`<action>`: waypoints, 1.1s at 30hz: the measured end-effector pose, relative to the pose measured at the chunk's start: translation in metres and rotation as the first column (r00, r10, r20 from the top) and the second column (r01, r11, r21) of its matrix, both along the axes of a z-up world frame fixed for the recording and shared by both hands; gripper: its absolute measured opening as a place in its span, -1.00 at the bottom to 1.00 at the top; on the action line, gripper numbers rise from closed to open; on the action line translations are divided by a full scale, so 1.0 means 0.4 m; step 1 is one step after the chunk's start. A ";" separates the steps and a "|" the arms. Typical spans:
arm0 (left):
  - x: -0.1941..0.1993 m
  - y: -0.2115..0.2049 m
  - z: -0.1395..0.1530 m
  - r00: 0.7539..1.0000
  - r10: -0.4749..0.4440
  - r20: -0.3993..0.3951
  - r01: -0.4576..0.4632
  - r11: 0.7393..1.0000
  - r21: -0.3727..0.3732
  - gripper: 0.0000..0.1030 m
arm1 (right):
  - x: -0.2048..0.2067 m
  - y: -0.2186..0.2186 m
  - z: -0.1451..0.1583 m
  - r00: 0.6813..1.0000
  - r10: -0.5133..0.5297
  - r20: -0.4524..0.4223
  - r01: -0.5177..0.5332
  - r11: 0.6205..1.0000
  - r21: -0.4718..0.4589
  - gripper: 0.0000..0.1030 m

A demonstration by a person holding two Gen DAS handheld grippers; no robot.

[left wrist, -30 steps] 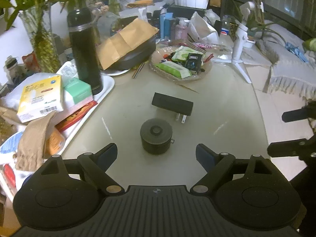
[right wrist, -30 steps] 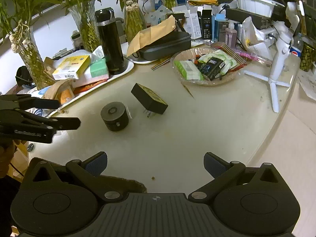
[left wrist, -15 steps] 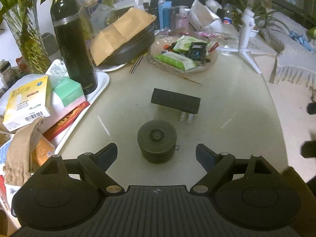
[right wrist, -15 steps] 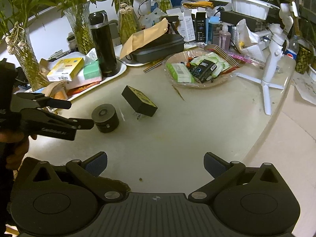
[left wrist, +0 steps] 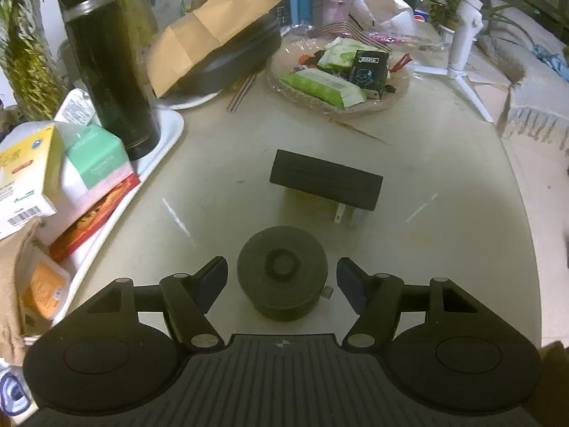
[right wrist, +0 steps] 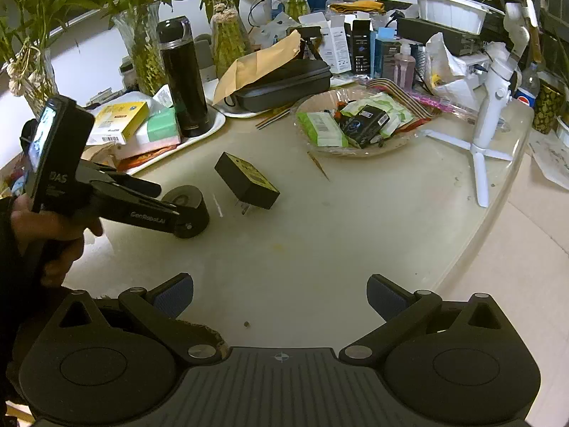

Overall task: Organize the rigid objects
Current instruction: 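Close the left gripper around the round black canister, then grasp the black plug adapter with the right gripper while the left gripper holds the canister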

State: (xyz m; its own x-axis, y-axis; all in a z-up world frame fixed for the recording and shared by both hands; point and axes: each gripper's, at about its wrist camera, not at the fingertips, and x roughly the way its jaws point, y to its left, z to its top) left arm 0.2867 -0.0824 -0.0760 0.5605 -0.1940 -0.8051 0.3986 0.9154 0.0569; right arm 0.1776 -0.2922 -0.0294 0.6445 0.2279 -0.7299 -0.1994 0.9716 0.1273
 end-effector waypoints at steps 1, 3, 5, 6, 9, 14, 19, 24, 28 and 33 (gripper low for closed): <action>0.005 -0.005 -0.004 1.000 -0.001 -0.001 0.001 1.000 0.010 0.31 | 0.001 -0.003 -0.001 1.000 -0.002 -0.001 0.002 1.000 0.004 1.00; 0.015 -0.014 -0.013 1.000 -0.005 -0.006 0.005 1.000 0.023 0.25 | 0.003 -0.008 -0.001 1.000 -0.008 -0.001 0.008 1.000 0.009 1.00; 0.028 -0.018 -0.020 1.000 0.000 -0.019 0.000 1.000 0.028 0.16 | 0.001 -0.012 -0.001 1.000 -0.011 -0.001 0.011 1.000 0.009 1.00; 0.033 -0.019 -0.023 1.000 0.002 -0.026 -0.001 1.000 0.028 0.13 | 0.001 -0.014 0.000 1.000 -0.012 -0.001 0.012 1.000 0.009 1.00; 0.041 -0.025 -0.028 0.999 0.003 -0.034 -0.002 0.999 0.036 0.12 | 0.001 -0.017 0.000 1.000 -0.014 0.000 0.014 1.000 0.005 1.00; 0.036 -0.022 -0.025 0.999 0.012 -0.038 -0.010 0.999 0.034 0.11 | -0.001 -0.027 0.000 1.000 -0.023 -0.003 0.023 1.000 0.008 1.00; 0.022 -0.009 -0.006 1.000 0.020 -0.015 -0.020 1.000 0.014 0.10 | -0.002 -0.029 0.005 1.000 -0.024 0.003 0.024 1.000 0.009 1.00; 0.002 0.011 0.028 0.999 0.032 0.011 -0.032 0.999 -0.013 0.10 | 0.002 -0.027 0.008 1.000 -0.023 0.006 0.023 1.000 0.008 1.00; -0.024 0.029 0.056 0.999 0.039 0.035 -0.038 0.999 -0.030 0.10 | 0.005 -0.021 0.008 1.000 -0.017 0.007 0.017 1.000 0.006 1.00; -0.061 0.056 0.089 0.997 0.050 0.060 -0.047 0.998 -0.046 0.10 | 0.013 -0.013 0.007 1.000 -0.014 0.000 0.014 1.000 0.009 1.00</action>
